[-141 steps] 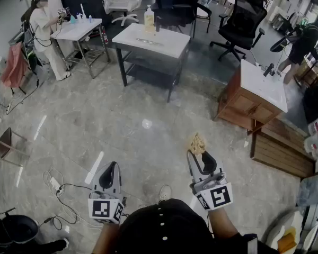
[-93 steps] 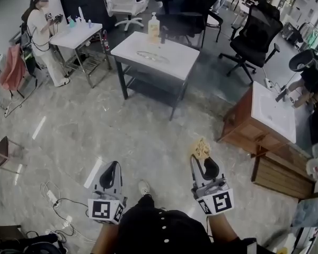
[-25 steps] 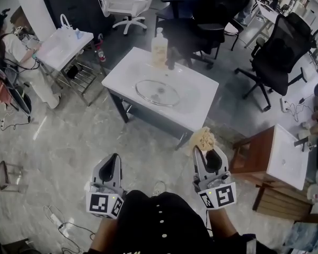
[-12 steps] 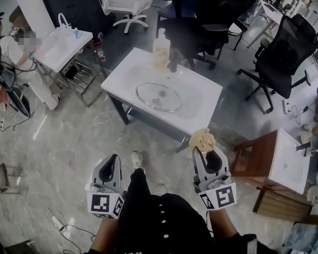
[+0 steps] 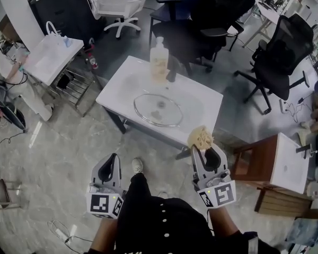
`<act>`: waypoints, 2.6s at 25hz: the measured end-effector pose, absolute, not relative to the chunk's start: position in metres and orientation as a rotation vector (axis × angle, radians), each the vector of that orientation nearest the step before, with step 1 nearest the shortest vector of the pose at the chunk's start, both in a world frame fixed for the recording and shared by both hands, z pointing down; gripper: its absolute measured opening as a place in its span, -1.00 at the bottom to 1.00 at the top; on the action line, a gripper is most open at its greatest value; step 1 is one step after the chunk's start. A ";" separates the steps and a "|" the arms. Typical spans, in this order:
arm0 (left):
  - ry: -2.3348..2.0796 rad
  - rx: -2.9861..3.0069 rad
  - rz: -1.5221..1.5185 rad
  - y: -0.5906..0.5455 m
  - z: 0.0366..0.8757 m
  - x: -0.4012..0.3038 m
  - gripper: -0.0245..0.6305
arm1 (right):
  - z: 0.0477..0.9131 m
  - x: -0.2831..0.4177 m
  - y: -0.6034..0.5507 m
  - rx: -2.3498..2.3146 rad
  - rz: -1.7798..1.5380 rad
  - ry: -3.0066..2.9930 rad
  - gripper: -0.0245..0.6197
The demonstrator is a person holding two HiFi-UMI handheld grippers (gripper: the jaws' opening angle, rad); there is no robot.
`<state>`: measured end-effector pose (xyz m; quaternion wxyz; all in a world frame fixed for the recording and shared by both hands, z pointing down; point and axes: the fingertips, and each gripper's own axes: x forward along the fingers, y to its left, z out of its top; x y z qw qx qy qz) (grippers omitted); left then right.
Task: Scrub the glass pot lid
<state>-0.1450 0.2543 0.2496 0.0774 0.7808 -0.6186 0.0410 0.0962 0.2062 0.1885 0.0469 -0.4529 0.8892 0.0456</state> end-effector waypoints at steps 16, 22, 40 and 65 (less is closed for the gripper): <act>-1.708 2.442 0.126 0.081 0.246 -0.215 -0.84 | 0.176 0.022 0.052 -1.513 0.180 2.658 -0.51; -1.633 2.470 0.141 0.037 0.247 -0.234 -0.84 | 0.174 -0.002 0.015 -1.565 0.178 2.651 -0.51; -1.467 2.473 0.200 -0.044 0.269 -0.178 -0.84 | 0.197 0.043 -0.045 -1.652 0.121 2.655 -0.51; -1.219 2.141 0.507 -0.104 0.399 -0.152 -0.82 | 0.347 0.026 -0.111 -1.146 0.540 3.380 -0.51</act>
